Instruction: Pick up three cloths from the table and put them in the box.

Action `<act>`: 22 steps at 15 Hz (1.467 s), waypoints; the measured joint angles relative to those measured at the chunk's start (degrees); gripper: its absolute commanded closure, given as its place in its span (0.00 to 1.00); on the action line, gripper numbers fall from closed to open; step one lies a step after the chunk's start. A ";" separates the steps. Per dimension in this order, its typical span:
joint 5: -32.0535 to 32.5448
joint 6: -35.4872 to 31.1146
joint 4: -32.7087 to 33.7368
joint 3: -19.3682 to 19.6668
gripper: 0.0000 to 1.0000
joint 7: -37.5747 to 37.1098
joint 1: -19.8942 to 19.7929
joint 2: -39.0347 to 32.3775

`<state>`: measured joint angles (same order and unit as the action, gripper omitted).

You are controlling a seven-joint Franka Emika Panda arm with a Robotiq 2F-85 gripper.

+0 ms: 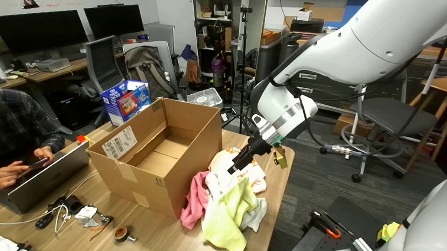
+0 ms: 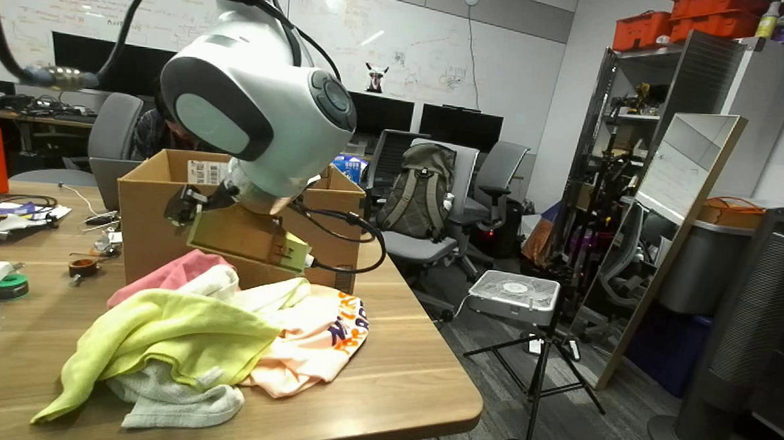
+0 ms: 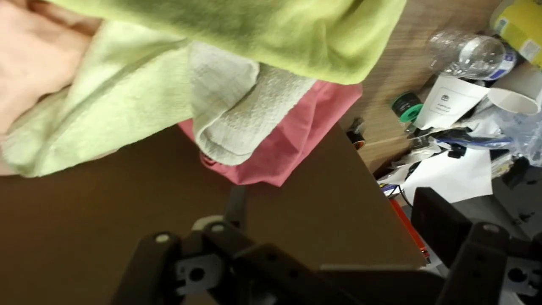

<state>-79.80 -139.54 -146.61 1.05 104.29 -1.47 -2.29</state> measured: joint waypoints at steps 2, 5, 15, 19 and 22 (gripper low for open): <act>-3.73 -3.22 1.12 -0.15 0.00 7.40 0.08 -1.38; -7.97 -7.40 2.58 -0.29 0.00 17.57 0.12 -3.74; -17.84 -16.67 4.56 -0.41 0.00 36.63 0.46 -10.20; -18.67 -20.73 4.55 -0.73 0.00 36.64 1.49 -11.42; -18.37 -25.34 4.42 -1.21 0.00 33.42 2.66 -12.62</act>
<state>-98.17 -164.87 -142.20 -0.16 137.71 1.19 -14.90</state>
